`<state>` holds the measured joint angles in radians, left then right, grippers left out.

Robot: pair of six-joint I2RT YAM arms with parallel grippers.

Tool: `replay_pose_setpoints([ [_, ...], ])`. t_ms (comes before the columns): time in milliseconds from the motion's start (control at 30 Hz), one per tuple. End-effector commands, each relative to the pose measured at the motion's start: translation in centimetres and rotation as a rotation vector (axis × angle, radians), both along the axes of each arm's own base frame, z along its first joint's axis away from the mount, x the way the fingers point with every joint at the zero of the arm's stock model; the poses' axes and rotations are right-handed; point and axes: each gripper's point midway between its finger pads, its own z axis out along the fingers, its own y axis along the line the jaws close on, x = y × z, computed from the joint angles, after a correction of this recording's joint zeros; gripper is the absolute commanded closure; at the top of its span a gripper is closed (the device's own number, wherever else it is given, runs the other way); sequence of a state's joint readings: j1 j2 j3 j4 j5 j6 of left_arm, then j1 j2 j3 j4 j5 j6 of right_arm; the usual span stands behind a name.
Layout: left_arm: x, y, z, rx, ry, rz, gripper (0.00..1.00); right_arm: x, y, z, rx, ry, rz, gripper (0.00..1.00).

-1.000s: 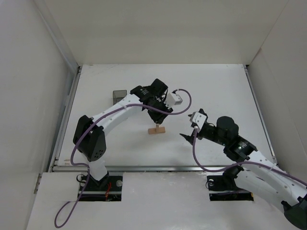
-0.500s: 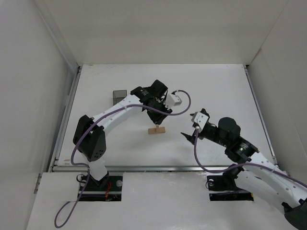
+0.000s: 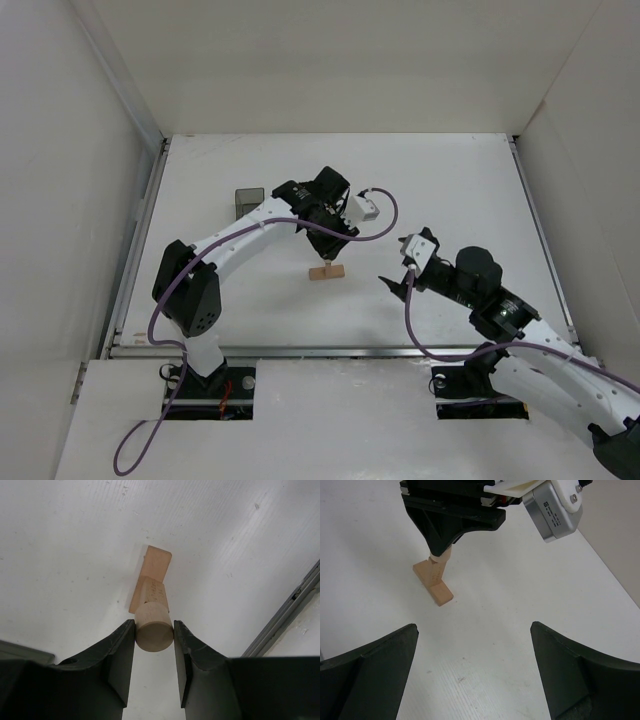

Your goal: Build the wood block tower

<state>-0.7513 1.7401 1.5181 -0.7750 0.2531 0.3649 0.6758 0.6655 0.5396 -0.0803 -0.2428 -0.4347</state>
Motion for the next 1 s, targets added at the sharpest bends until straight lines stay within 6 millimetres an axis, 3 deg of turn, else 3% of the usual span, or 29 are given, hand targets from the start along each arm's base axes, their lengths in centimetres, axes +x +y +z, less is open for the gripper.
replay_pose_setpoints([
  [0,-0.38,0.18,-0.16,0.013,0.009,-0.005,1.0,0.06,-0.11,0.86,0.013,-0.032,-0.009,0.0],
  [700,-0.4,0.08,-0.58,0.022,0.02,-0.025,1.0,0.17,-0.23,0.86,0.011,-0.033,-0.018,0.0],
  [833,-0.4,0.08,-0.58,0.022,0.02,-0.025,0.88,0.17,-0.23,0.86,0.011,-0.033,-0.018,0.0],
  [967,-0.4,0.08,-0.35,0.022,0.02,-0.025,0.66,0.17,-0.23,0.86,0.011,-0.033,-0.018,0.0],
])
